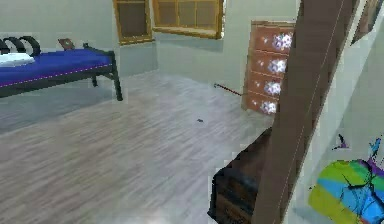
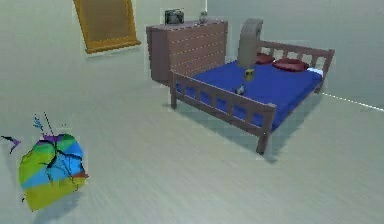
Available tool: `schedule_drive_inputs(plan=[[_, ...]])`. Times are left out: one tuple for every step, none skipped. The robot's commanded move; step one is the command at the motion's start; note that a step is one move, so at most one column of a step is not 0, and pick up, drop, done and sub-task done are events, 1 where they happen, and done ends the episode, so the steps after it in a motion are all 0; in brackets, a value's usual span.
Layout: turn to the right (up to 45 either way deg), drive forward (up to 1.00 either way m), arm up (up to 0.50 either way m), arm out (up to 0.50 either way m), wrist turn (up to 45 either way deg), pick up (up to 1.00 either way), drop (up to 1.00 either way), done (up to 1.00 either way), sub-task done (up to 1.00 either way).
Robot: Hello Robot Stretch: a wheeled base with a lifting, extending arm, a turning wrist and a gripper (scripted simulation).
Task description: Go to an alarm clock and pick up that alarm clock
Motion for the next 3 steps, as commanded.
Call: schedule_drive_inputs(plan=[[-24.0, 0.00, 0.00, 0.00, 0.0, 0.00, 0.00, 0.00, 0.00], [0.0, 0.50, 0.00, 0.00, 0.0, 0.00, 0.00, 0.00, 0.00], [27.0, 0.00, 0.00, 0.00, 0.0, 0.00, 0.00, 0.00, 0.00]])
